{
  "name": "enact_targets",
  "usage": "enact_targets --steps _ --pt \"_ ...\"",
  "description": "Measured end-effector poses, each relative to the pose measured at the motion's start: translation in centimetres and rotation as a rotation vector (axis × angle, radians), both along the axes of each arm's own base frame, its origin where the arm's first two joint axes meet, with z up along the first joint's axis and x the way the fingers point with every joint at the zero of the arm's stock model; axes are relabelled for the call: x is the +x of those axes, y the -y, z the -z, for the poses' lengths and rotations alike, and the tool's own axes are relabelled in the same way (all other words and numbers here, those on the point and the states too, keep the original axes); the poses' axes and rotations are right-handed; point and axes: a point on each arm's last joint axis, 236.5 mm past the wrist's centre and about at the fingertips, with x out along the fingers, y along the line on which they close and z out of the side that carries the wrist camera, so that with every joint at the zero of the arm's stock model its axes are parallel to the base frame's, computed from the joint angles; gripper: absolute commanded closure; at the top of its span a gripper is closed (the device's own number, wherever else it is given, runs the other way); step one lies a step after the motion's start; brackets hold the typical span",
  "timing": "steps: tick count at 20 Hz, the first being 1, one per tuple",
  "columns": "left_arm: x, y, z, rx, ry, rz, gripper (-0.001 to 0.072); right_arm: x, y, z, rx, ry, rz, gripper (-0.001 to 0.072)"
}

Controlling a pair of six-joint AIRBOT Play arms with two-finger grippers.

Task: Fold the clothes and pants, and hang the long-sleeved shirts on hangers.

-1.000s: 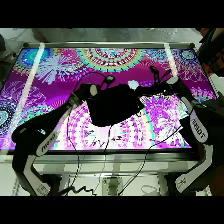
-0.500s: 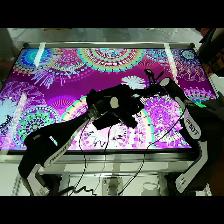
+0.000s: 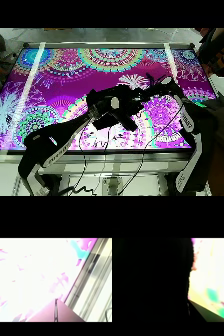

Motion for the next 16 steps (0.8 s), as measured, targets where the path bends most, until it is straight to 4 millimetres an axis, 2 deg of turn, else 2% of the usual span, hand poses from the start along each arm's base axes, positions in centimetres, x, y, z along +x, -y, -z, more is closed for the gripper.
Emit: enact_targets --steps 2,3,5,6,8,10,13,16 --pt "1.1 -1.0 0.1 0.019 0.023 -0.010 0.0699 -2.0 -2.0 0.1 0.091 -0.095 -0.039 0.0081" --pt "1.6 -1.7 0.3 0.037 0.030 -0.019 0.0699 -2.6 -2.9 0.1 0.116 -0.118 -0.054 0.0216" --pt "2.9 -3.0 0.6 0.068 0.053 -0.034 0.0699 -2.7 -4.6 0.3 0.144 -0.123 -0.060 0.0666" --pt "3.6 -3.7 0.5 0.080 0.066 -0.046 0.0700 -2.4 -5.4 0.2 0.146 -0.102 -0.061 0.0691" --pt "4.9 -5.0 -0.3 0.101 0.106 -0.069 0.0699 -1.2 -7.1 -1.0 0.181 -0.058 -0.044 0.0691" --pt "6.6 -6.8 -2.0 0.130 0.177 -0.096 0.0699 0.0 -8.1 -3.2 0.211 -0.002 -0.031 0.0691" --pt "9.0 -9.8 -6.2 0.171 0.326 -0.137 0.0699 2.1 -7.8 -7.5 0.225 0.111 0.003 0.0692" --pt "10.3 -12.3 -12.0 0.164 0.470 -0.190 0.0698 3.4 -5.8 -12.5 0.155 0.260 0.014 0.0692"
